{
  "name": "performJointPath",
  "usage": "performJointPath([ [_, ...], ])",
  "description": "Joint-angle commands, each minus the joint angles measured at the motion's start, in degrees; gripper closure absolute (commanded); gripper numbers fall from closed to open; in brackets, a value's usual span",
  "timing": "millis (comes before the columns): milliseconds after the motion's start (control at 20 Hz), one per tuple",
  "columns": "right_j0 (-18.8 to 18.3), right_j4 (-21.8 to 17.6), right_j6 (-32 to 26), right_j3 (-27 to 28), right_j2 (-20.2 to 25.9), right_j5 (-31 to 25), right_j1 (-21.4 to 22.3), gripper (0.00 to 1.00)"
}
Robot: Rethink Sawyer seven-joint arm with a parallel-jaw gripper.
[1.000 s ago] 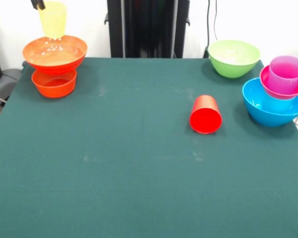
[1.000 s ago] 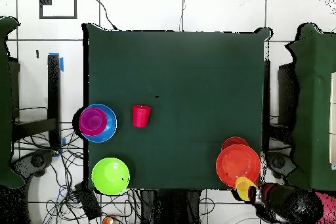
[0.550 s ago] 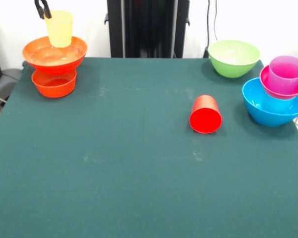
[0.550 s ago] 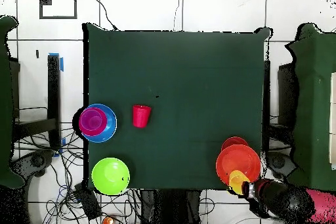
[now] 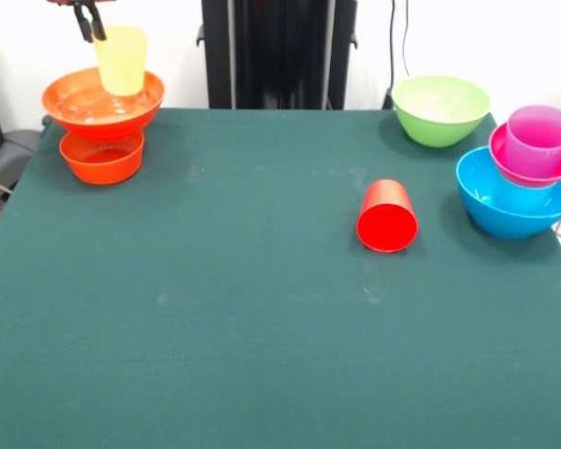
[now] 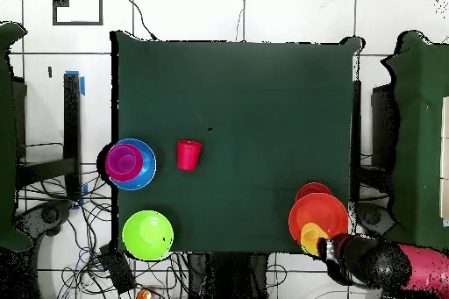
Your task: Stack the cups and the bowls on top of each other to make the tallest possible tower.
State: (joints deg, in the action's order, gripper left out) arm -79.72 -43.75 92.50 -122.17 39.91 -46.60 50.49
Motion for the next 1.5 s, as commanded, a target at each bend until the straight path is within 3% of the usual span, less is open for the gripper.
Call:
performJointPath([
  [50,2.9,-4.0,-7.9,1.0,1.1,1.9,-3.7,1.0],
  [800,2.9,-6.8,-9.9,2.7,0.9,1.7,-4.9,1.0],
  [850,2.9,-7.0,-10.1,2.8,1.1,1.4,-4.9,0.0],
  [1500,2.8,-7.7,-9.8,3.5,1.5,1.9,-5.1,0.0],
])
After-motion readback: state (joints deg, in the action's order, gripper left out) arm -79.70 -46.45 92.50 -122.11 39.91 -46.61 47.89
